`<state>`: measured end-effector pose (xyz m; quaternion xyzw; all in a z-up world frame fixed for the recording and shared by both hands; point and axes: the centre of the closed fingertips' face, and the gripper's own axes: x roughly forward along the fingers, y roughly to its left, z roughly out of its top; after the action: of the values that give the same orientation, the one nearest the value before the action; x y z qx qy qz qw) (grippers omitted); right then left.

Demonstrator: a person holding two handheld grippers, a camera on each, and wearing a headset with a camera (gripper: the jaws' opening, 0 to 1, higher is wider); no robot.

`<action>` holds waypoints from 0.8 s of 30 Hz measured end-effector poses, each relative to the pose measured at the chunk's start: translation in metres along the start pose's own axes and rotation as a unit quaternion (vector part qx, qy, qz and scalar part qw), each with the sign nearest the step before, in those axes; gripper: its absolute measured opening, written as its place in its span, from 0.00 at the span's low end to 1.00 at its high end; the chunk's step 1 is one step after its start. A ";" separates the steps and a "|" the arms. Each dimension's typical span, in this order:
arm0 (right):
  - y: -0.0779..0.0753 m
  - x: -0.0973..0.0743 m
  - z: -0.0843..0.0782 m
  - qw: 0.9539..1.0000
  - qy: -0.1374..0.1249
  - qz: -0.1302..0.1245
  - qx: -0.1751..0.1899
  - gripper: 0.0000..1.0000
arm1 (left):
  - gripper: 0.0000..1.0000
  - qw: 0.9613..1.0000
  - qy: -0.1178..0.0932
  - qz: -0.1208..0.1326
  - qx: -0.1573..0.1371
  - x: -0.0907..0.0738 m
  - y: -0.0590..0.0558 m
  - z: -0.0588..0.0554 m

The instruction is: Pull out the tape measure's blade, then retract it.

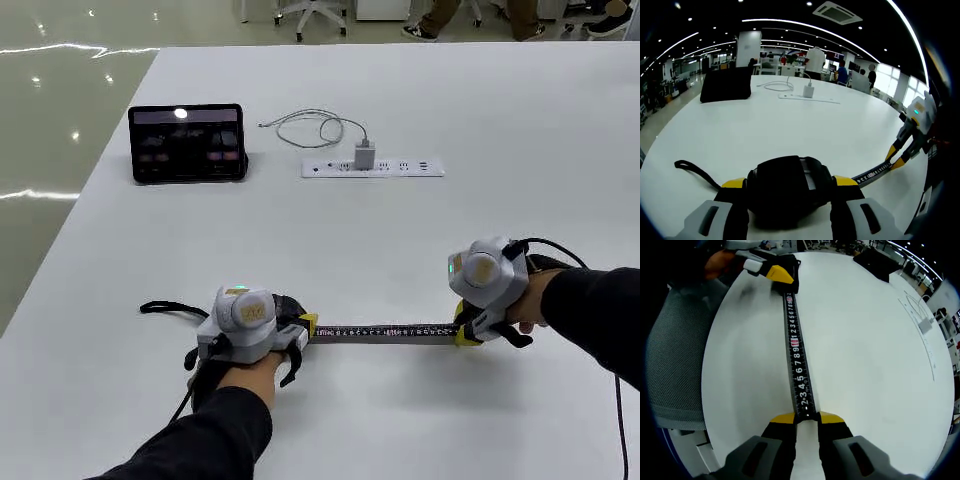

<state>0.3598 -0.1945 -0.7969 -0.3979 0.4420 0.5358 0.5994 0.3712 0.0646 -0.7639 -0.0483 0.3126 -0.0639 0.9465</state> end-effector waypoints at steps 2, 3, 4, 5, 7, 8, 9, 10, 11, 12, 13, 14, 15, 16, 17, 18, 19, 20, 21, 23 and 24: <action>0.000 0.001 0.001 1.000 0.000 0.000 0.000 0.12 | 0.62 1.000 0.000 0.000 0.000 0.000 0.000 0.000; 0.000 0.001 0.002 1.000 -0.001 0.000 -0.003 0.12 | 0.62 1.000 0.000 0.000 0.000 0.000 0.000 0.000; 0.001 0.001 0.003 1.000 -0.003 0.000 -0.007 0.12 | 0.62 1.000 0.000 0.000 0.000 0.000 0.000 0.000; 0.001 0.001 0.003 1.000 -0.005 0.000 -0.009 0.12 | 0.62 1.000 0.000 0.000 0.000 0.000 0.000 0.000; 0.001 0.001 0.005 1.000 -0.006 0.001 -0.010 0.12 | 0.62 1.000 0.000 0.000 0.000 0.000 0.000 0.000; 0.002 0.002 0.005 1.000 -0.007 0.001 -0.012 0.12 | 0.62 1.000 0.000 0.000 0.000 0.000 0.000 0.000; 0.002 0.002 0.006 1.000 -0.007 0.002 -0.016 0.12 | 0.62 1.000 0.000 -0.001 0.000 0.000 0.000 0.000; 0.003 0.002 0.007 1.000 -0.007 0.002 -0.019 0.12 | 0.62 1.000 0.001 -0.001 0.000 0.000 0.000 0.000; 0.003 0.002 0.008 1.000 -0.008 0.002 -0.020 0.12 | 0.62 1.000 0.001 -0.001 0.000 0.000 0.000 0.000; 0.002 0.002 0.009 1.000 -0.009 0.003 -0.019 0.12 | 0.62 1.000 0.001 0.000 0.000 0.000 0.000 0.000; 0.003 0.003 0.009 1.000 -0.010 0.003 -0.020 0.12 | 0.62 1.000 0.001 0.000 0.000 0.000 0.000 0.000; 0.003 0.003 0.010 1.000 -0.010 0.003 -0.020 0.12 | 0.62 1.000 0.001 -0.001 0.000 0.000 0.000 0.000; 0.003 0.003 0.011 1.000 -0.011 0.003 -0.019 0.12 | 0.62 1.000 0.001 -0.001 0.000 0.000 0.000 0.000; 0.003 0.003 0.011 1.000 -0.011 0.004 -0.020 0.11 | 0.62 1.000 0.001 -0.001 0.000 0.000 0.000 0.000; 0.003 0.003 0.012 1.000 -0.011 0.004 -0.020 0.11 | 0.62 1.000 0.002 -0.001 -0.001 0.000 0.000 0.000; 0.003 0.004 0.013 1.000 -0.011 0.004 -0.019 0.11 | 0.62 1.000 0.002 -0.001 -0.001 0.000 0.000 0.000; 0.003 0.004 0.013 1.000 -0.011 0.004 -0.020 0.11 | 0.62 1.000 0.002 -0.001 -0.001 0.001 0.000 0.000; 0.003 0.004 0.013 1.000 -0.011 0.004 -0.018 0.11 | 0.62 1.000 0.003 -0.001 -0.002 0.001 0.000 0.000; 0.003 0.004 0.014 1.000 -0.011 0.004 -0.018 0.11 | 0.62 1.000 0.003 -0.001 -0.001 0.001 0.000 0.000; 0.003 0.004 0.015 1.000 -0.011 0.004 -0.019 0.11 | 0.62 1.000 0.003 -0.001 -0.002 0.001 0.000 0.000; 0.004 0.004 0.016 1.000 -0.012 0.003 -0.019 0.11 | 0.62 1.000 0.003 -0.001 -0.002 0.001 0.000 0.000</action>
<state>0.3581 -0.1781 -0.7963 -0.4012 0.4262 0.5507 0.5951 0.3718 0.0649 -0.7644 -0.0502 0.3152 -0.0644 0.9455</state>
